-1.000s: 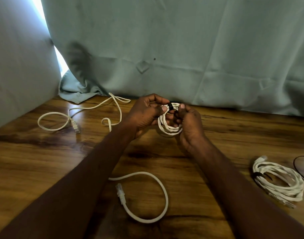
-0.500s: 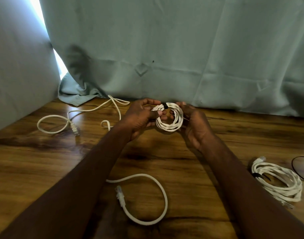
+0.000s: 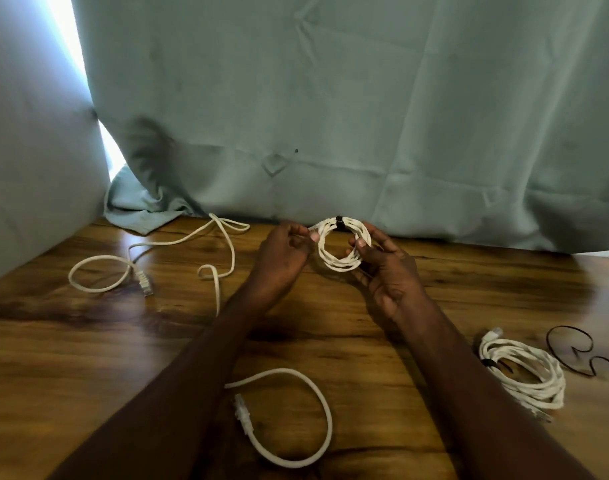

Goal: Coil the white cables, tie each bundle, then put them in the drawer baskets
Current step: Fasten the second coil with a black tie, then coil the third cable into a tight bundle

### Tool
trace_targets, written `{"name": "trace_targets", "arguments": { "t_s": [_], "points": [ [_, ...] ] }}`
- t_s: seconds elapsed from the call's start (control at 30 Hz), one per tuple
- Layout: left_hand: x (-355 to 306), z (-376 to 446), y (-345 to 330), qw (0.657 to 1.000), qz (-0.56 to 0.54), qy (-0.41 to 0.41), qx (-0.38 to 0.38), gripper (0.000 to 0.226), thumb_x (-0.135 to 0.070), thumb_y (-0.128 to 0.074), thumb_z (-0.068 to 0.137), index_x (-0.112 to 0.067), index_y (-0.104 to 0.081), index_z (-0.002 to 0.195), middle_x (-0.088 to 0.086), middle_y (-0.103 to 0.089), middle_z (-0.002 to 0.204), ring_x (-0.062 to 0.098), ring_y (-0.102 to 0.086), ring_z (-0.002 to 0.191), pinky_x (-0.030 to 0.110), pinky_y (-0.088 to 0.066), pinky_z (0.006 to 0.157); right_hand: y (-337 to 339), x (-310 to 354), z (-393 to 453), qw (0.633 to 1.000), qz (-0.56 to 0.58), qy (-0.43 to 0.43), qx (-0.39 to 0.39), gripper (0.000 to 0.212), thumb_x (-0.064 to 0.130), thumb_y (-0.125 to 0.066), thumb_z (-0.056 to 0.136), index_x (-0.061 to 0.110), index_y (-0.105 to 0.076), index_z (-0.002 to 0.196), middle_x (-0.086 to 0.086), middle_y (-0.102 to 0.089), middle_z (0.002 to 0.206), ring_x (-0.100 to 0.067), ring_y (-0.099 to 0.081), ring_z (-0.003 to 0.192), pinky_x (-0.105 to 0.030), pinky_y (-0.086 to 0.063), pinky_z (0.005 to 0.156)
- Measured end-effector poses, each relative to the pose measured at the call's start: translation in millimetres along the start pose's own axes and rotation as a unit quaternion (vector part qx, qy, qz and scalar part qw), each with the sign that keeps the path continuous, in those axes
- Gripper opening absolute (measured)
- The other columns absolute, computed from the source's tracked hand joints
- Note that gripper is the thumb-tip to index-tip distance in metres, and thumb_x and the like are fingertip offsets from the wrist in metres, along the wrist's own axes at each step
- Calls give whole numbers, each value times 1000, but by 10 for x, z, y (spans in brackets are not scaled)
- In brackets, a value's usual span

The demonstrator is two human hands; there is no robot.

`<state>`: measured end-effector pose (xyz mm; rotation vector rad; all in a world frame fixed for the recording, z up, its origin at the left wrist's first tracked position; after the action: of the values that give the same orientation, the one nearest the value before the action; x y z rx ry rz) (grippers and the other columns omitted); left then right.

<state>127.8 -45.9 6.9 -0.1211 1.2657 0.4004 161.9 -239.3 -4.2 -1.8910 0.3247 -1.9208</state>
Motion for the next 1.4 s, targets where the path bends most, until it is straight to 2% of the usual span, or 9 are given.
{"name": "trace_targets", "arguments": {
  "t_s": [0.17, 0.33, 0.53, 0.7, 0.8, 0.93, 1.03, 1.27, 1.4],
  "points": [
    [-55, -68, -112, 999, 42, -14, 17, 49, -71, -57, 82, -27, -65, 101, 0, -74, 97, 23, -72, 91, 49, -59, 84, 48, -28, -86, 999, 33, -9, -15, 57, 5, -78, 71, 16, -72, 127, -11, -75, 106, -25, -71, 94, -51, -62, 87],
    [-287, -229, -68, 973, 204, -82, -75, 38, -52, -51, 102, -17, -64, 105, 7, -73, 102, 27, -67, 94, 33, -45, 73, 146, 59, -285, 999, 34, 10, -12, 51, 3, -77, 76, 15, -70, 125, -10, -75, 105, -24, -73, 90, -50, -61, 87],
    [-739, -577, -374, 942, 244, -228, -34, 31, -49, -52, 102, -21, -59, 92, -1, -62, 70, 28, -64, 72, 37, -43, 59, 364, 671, -811, 983, -94, 149, -56, 39, -7, -78, 82, 13, -68, 115, -5, -78, 104, -24, -73, 95, -42, -62, 81],
    [-1006, -902, -666, 889, 305, -339, 36, 34, -53, -48, 99, -30, -50, 74, -8, -54, 66, 21, -57, 64, 33, -38, 55, 416, 1128, -1579, 866, -400, 292, -67, 46, 1, -86, 75, 20, -71, 113, 5, -76, 107, -13, -72, 96, -31, -60, 80],
    [-965, -1024, -812, 873, 315, -363, 86, 44, -56, -41, 96, -24, -59, 72, -5, -60, 64, 21, -58, 62, 36, -44, 55, 572, 1215, -2124, 733, -586, 338, -64, 47, 2, -82, 75, 24, -70, 115, 13, -73, 110, -3, -64, 93, -14, -47, 80],
    [-941, -1173, -961, 850, 336, -388, 115, 44, -57, -41, 97, -25, -58, 71, -4, -61, 62, 20, -57, 58, 39, -48, 53, 1067, 1344, -2743, 662, -642, 364, -129, 43, 14, -75, 76, 22, -70, 118, 10, -72, 114, -10, -65, 101, -20, -47, 84],
    [-985, -1363, -1048, 839, 323, -419, 129, 41, -52, -44, 97, -24, -58, 70, -4, -60, 62, 19, -55, 57, 38, -45, 53, 1415, 1296, -2909, 609, -701, 324, -180, 60, -5, -79, 69, 22, -68, 121, 6, -71, 117, -21, -65, 102, -32, -50, 80],
    [-899, -1650, -1215, 814, 359, -424, 170, 37, -44, -56, 99, -28, -50, 67, -7, -52, 58, 17, -50, 55, 35, -42, 51, 1796, 1029, -2738, 611, -744, 196, -188, 43, 10, -78, 78, 24, -75, 119, -3, -69, 114, -29, -61, 106, -32, -43, 77],
    [-925, -1676, -1168, 825, 346, -412, 171, 36, -48, -52, 100, -26, -55, 71, -6, -57, 62, 19, -53, 58, 35, -44, 52, 1699, 1134, -2736, 599, -734, 226, -226, 40, 34, -78, 85, 25, -74, 123, -3, -67, 117, -27, -60, 109, -38, -50, 86]
  ]
}}
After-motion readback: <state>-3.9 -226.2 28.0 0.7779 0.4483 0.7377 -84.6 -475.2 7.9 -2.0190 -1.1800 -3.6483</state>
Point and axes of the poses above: each hand's wrist, its own z-axis towards the middle knuckle, its own y-axis out of the back of the hand, x = y × z, the point moved 7 cm from there along z, towards the middle knuckle
